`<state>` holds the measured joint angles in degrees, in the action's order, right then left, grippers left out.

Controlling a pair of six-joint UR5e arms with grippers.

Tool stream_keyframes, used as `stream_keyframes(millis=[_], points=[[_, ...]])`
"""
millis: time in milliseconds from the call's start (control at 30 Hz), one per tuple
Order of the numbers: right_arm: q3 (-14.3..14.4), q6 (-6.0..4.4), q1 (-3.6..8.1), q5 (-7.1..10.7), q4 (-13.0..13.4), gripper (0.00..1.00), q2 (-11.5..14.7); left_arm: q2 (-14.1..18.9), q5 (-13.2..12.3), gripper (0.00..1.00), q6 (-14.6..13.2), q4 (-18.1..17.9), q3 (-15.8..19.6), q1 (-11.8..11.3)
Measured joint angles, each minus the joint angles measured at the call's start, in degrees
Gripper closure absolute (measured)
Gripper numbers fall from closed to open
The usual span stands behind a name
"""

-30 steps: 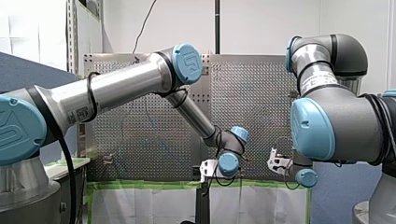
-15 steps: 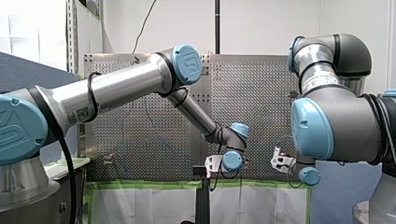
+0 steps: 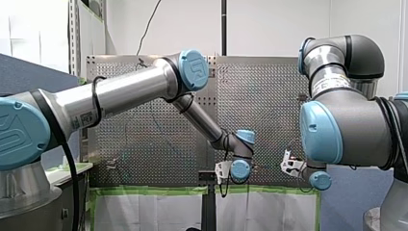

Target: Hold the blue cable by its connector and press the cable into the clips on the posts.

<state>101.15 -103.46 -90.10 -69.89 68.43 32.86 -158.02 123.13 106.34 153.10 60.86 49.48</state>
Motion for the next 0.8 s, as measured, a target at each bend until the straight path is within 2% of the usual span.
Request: stream_keyframes(millis=[167, 400, 633, 800], points=[[-0.21, -0.05, -0.14, 0.09, 0.31, 1.00, -0.20, -1.65, -1.03, 1.00, 0.12, -2.19, -1.86, -0.41], [-1.96, 0.17, -0.20, 0.19, 0.14, 1.00, -2.02, -2.12, -1.69, 1.00, 0.24, -5.49, -3.50, -1.28], [-3.12, 0.19, -0.26, 0.22, -0.21, 1.00, -2.35, -2.17, -1.86, 1.00, 0.23, -8.80, -3.51, -1.98], [-3.33, 0.34, -0.34, 0.26, -0.39, 1.00, -2.44, -2.17, -1.66, 1.00, 0.00, -11.54, -1.96, -2.09]])
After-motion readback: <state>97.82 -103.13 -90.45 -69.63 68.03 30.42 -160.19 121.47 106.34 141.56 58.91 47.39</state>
